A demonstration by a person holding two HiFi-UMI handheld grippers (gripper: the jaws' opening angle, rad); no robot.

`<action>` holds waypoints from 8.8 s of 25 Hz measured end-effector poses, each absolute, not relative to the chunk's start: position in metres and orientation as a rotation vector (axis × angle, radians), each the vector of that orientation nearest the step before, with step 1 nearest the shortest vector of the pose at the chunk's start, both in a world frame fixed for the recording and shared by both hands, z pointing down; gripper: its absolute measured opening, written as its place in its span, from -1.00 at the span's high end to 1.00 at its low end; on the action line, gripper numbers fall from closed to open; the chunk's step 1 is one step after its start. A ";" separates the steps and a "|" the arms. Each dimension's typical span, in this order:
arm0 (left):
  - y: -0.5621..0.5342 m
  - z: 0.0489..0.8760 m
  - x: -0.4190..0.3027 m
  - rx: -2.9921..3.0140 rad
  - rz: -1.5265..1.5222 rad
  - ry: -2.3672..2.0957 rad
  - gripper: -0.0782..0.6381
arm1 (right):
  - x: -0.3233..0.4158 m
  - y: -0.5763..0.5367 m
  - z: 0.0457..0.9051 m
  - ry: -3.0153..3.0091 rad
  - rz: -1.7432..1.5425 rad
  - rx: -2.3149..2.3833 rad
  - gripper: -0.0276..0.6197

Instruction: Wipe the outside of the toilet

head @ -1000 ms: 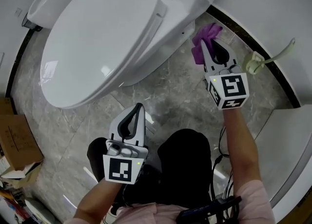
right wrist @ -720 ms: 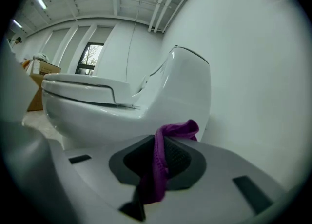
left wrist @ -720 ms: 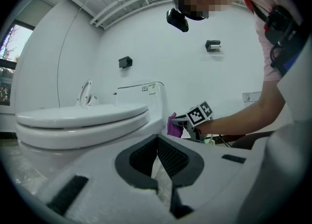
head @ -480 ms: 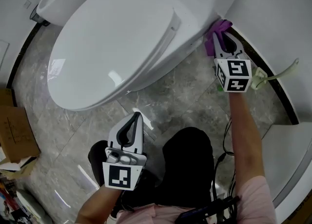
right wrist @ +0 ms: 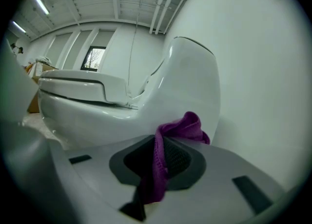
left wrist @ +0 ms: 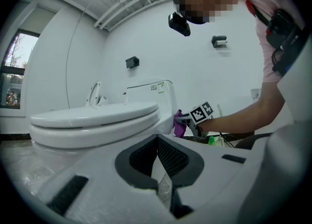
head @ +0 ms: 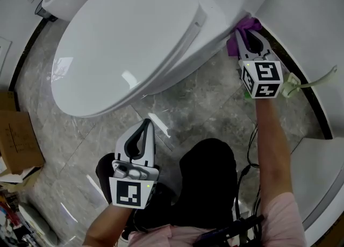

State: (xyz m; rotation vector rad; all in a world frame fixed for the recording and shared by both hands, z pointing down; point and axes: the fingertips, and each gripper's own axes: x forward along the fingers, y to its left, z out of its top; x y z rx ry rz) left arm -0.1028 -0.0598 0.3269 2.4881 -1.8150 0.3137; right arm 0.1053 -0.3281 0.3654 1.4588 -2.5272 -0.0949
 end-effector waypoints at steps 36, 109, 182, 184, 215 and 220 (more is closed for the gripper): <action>-0.023 0.334 -0.122 2.518 0.256 -1.809 0.76 | 0.020 -0.240 0.369 -2.618 -0.136 1.265 0.75; 0.065 0.323 -0.212 2.337 0.213 -2.084 0.76 | -0.236 -0.009 0.362 -2.907 -0.281 0.195 0.75; -0.026 0.368 -0.129 2.445 0.440 -1.897 0.76 | 0.083 -0.392 0.519 -2.398 0.095 1.462 0.74; -0.025 0.367 -0.129 2.443 0.440 -1.901 0.76 | 0.079 -0.393 0.521 -2.406 0.093 1.444 0.74; -0.006 0.355 -0.138 2.442 0.409 -1.947 0.76 | -0.005 -0.326 0.535 -2.572 0.133 1.167 0.75; -0.004 0.355 -0.141 2.438 0.409 -1.951 0.76 | -0.015 -0.316 0.535 -2.588 0.141 1.147 0.75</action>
